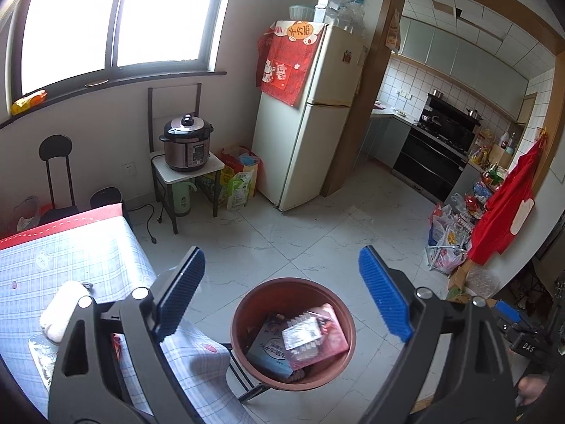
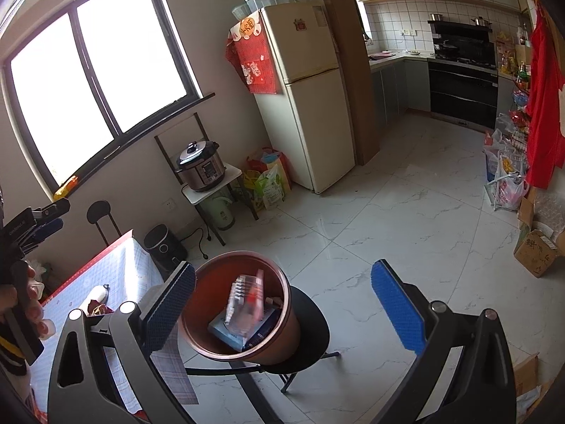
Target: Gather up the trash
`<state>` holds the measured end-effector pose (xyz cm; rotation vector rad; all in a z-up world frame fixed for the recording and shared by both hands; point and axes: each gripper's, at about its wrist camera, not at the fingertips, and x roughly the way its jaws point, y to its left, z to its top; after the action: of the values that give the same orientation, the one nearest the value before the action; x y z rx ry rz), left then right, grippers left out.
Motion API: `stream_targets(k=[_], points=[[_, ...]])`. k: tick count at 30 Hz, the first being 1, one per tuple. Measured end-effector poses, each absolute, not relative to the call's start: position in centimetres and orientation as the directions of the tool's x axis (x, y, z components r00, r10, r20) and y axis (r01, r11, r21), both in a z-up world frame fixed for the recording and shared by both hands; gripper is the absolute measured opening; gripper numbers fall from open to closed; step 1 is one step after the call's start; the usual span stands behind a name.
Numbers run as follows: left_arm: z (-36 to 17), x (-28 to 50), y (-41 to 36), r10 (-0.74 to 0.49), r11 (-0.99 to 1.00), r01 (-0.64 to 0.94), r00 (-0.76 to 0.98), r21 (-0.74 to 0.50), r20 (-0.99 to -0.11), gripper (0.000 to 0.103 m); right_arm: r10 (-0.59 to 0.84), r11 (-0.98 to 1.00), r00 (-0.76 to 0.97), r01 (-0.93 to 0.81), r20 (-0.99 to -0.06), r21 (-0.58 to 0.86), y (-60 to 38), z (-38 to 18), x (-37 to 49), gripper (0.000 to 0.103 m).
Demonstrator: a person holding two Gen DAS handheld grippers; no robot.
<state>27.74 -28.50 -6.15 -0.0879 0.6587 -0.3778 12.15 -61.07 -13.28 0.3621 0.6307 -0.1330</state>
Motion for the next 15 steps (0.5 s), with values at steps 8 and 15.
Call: stream_targets(k=[8, 15], points=[[-4.1, 24.2, -21.4, -0.256, 0.967, 0.201, 0.788, -0.158, -0.559, 0.096, 0.056, 0.941, 0.808, 0.154, -0.587, 0.301, -59.1, -12.6, 13.8, 0.098], [-2.5, 18.4, -11.2, -0.059, 0.994, -0.003, 0.826, -0.109, -0.561, 0.097, 0.146, 0.947, 0.797, 0.058, -0.586, 0.316, -55.1, -12.5, 16.8, 0.098]])
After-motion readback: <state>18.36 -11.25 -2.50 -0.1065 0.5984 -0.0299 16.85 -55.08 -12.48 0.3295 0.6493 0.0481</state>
